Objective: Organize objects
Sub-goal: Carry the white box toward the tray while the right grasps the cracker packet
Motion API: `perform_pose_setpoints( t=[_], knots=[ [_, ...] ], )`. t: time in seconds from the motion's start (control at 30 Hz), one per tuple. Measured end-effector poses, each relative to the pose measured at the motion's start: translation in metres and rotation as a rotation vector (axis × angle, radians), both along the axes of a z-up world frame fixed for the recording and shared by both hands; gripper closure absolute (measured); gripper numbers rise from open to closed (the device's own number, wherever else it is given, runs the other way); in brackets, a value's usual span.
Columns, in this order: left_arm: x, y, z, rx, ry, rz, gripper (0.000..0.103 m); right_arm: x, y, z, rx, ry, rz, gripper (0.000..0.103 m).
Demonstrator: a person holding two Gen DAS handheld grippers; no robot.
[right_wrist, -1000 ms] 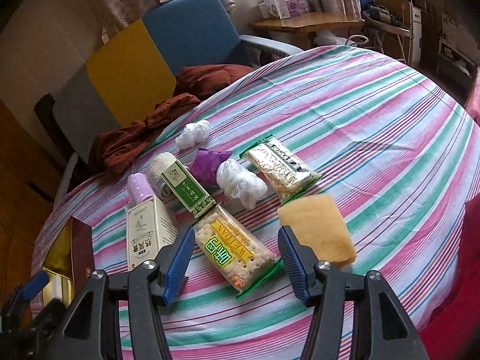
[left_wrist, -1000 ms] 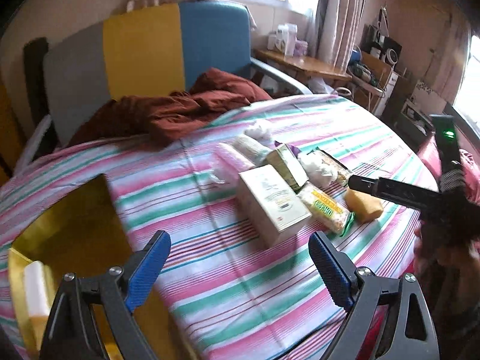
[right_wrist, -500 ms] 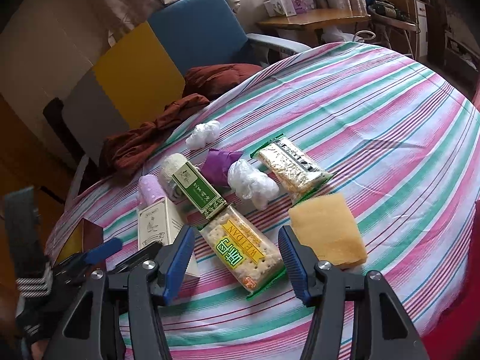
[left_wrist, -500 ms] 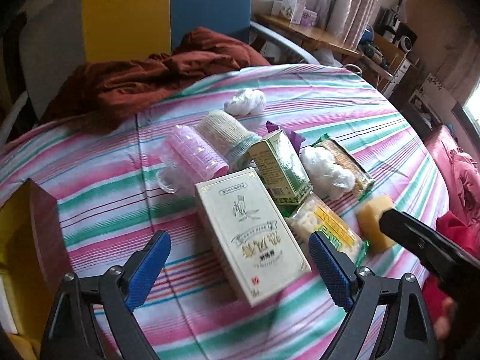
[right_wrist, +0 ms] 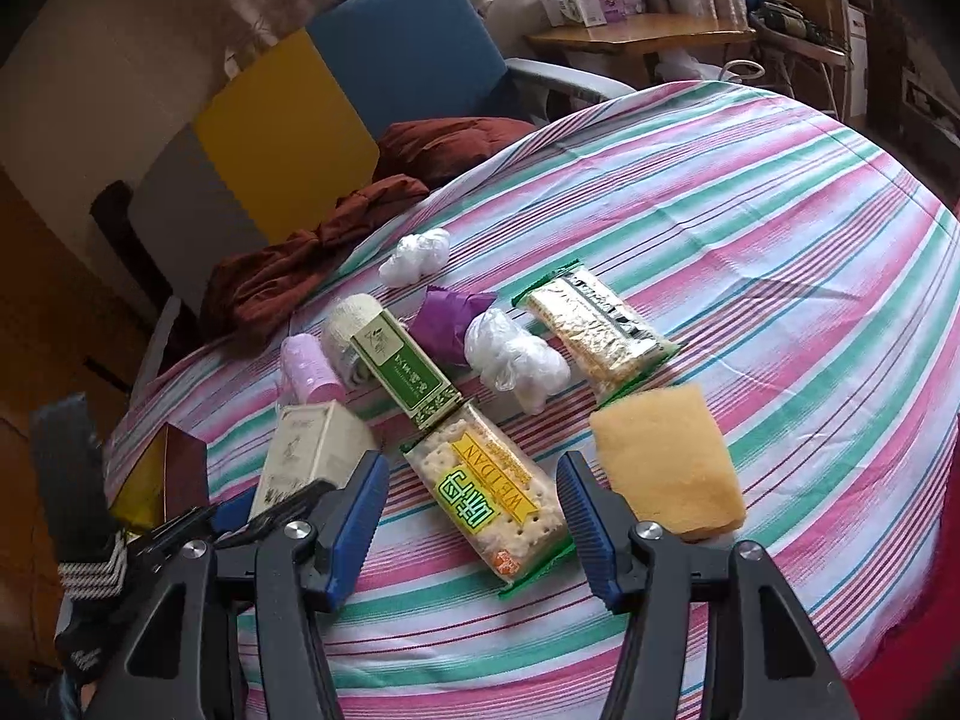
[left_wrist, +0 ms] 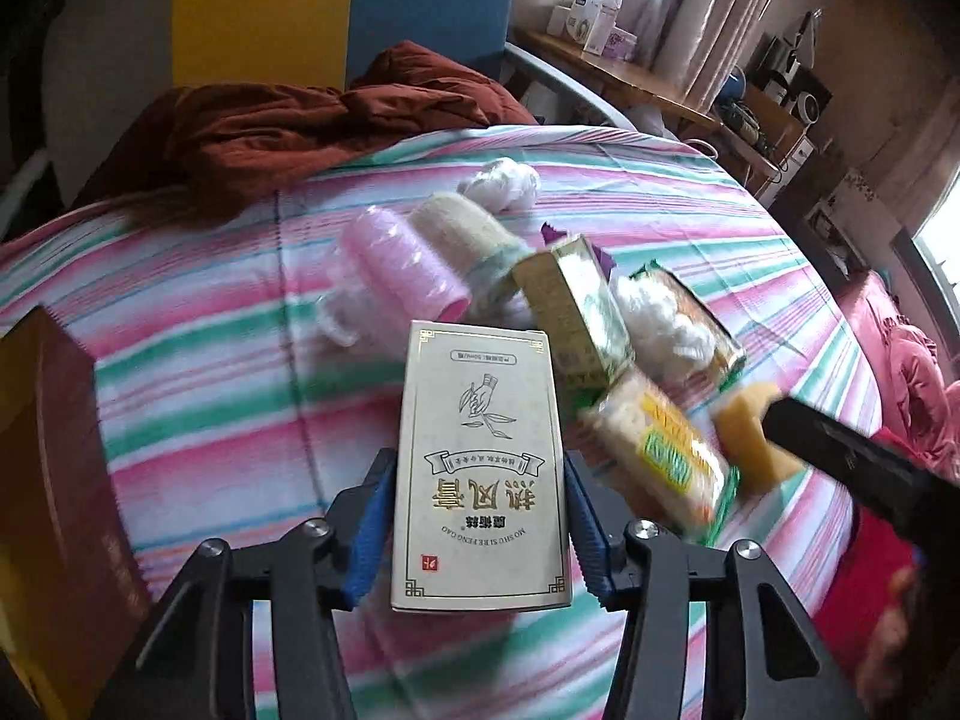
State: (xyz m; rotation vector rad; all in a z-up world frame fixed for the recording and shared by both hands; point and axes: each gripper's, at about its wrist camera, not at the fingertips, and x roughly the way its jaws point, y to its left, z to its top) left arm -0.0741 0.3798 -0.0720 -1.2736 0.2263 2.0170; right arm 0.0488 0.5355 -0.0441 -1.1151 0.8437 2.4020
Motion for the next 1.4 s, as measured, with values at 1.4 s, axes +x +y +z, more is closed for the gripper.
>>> perform_pose_setpoints(
  t=[1.4],
  knots=[
    [0.09, -0.112, 0.047, 0.156, 0.026, -0.063, 0.049, -0.057, -0.077, -0.049, 0.217, -0.309, 0.399, 0.052]
  ],
)
